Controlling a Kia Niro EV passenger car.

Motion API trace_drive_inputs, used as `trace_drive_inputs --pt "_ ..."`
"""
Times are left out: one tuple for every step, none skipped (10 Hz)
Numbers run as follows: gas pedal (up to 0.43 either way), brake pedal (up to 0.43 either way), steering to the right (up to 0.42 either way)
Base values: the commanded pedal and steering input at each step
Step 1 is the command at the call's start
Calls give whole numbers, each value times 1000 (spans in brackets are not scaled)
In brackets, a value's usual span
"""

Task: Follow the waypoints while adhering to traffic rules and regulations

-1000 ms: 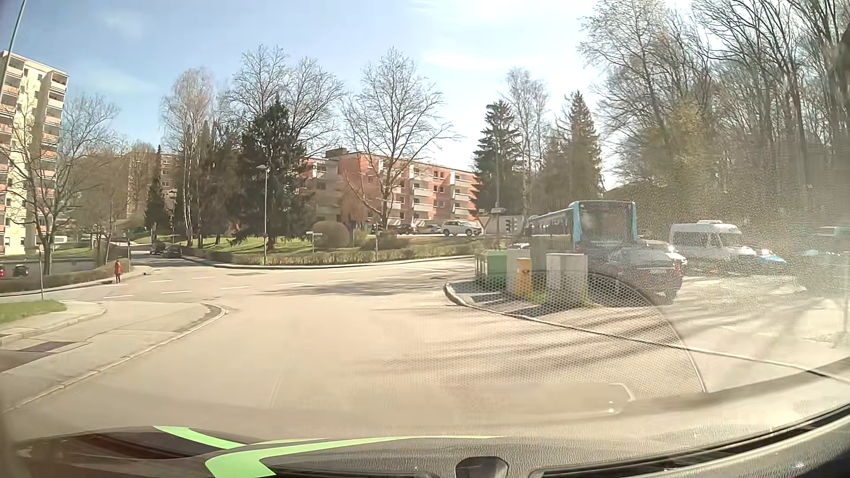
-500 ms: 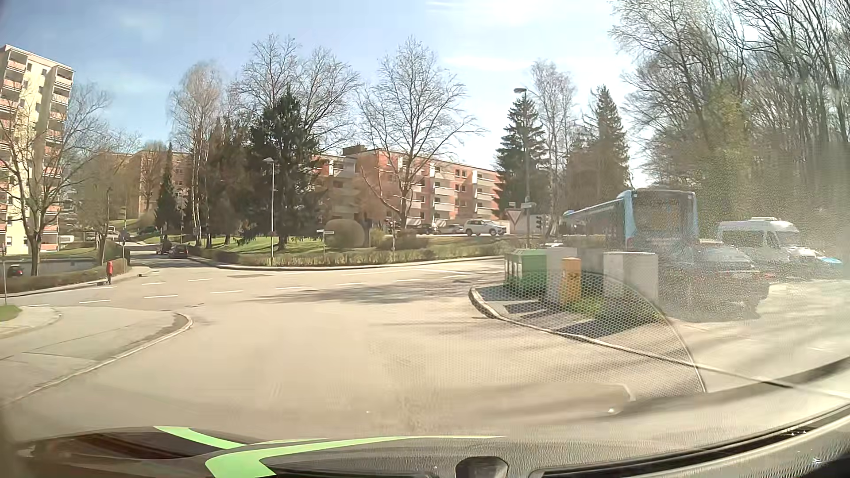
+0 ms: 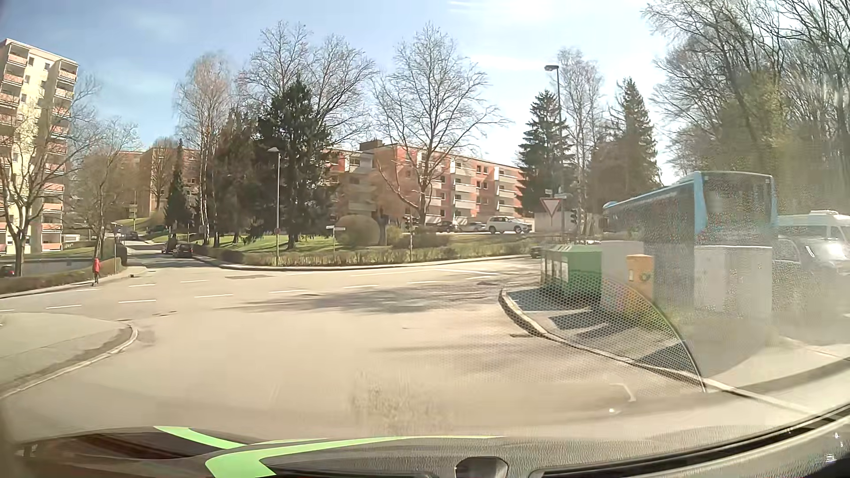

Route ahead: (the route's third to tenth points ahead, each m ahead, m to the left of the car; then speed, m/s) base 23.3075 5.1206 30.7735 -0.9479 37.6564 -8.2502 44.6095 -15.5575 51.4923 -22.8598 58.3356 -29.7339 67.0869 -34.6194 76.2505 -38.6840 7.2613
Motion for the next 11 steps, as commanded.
trace_drive_inputs --pt "0 201 -43" --pt "0 213 -40" --pt "0 226 -37" --pt "0 232 -31" --pt "0 244 -26" --pt "0 250 -23" --pt "0 256 -19" --pt "0 256 -15" --pt "0 268 -12" --pt "0 262 -10" --pt "0 262 -8"
